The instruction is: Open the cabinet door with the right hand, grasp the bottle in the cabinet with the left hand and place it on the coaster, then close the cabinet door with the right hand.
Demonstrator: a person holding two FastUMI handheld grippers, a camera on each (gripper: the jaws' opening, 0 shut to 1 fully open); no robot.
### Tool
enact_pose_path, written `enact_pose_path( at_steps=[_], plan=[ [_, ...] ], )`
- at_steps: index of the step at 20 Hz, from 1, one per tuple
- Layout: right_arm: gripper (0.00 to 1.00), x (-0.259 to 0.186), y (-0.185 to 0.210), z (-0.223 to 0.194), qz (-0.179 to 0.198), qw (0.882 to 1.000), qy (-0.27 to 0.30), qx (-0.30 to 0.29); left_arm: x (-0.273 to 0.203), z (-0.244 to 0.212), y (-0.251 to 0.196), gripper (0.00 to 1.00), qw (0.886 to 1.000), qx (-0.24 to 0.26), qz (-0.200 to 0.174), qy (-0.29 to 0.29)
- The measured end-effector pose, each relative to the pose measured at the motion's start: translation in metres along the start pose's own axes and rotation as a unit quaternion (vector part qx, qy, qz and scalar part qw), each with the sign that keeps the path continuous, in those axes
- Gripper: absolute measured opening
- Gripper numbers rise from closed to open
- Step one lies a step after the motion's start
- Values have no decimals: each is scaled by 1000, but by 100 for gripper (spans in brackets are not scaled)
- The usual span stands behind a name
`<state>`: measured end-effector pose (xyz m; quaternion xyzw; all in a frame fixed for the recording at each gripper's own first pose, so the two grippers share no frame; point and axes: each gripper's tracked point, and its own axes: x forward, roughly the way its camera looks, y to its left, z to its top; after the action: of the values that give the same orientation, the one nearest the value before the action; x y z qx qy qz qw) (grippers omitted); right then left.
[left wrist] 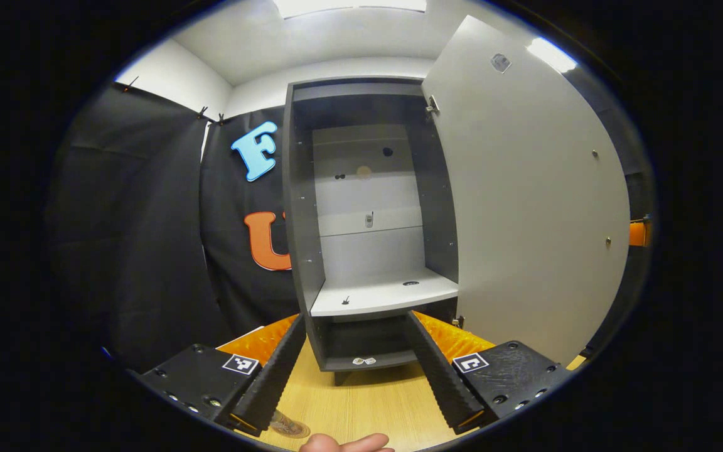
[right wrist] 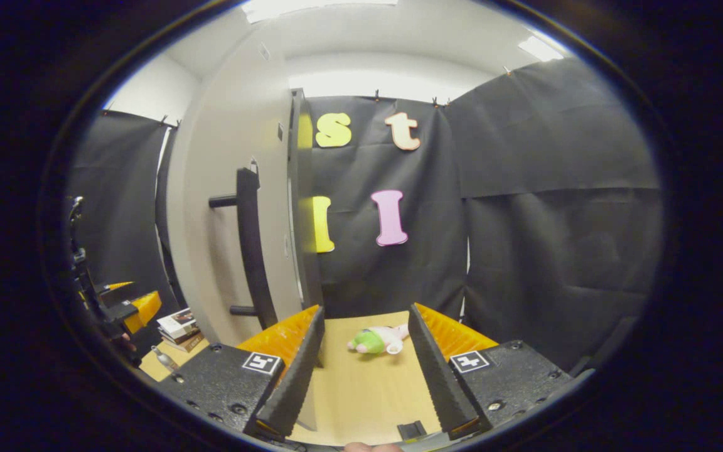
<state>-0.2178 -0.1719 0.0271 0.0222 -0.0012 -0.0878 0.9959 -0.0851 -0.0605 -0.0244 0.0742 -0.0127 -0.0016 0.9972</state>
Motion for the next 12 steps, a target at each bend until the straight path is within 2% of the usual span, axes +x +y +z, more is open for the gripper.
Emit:
enact_pose_path(
  at_steps=[4,5,7,9,10,11,12],
  plan=[
    [86,3,12,6,-3,1000,-8,-22,-3,-4,11,96,1000,-4,11,7],
    [83,2,13,7,-3,1000,-10,-22,-3,-6,11,96,1000,-7,10,9],
    [85,1,21,9,0,1000,-13,-17,-4,-8,15,96,1000,-14,9,12],
    [77,0,18,13,-9,1000,-17,-17,-5,-8,19,96,1000,-15,9,12],
    [82,-1,19,11,-12,1000,-16,-12,-6,-9,21,96,1000,-16,7,11],
    [77,-2,23,10,-13,1000,-14,-3,-6,-10,22,96,1000,-18,5,11],
    [77,-2,28,8,-12,1000,-11,7,-7,-11,25,96,1000,-18,5,12]
  ],
)
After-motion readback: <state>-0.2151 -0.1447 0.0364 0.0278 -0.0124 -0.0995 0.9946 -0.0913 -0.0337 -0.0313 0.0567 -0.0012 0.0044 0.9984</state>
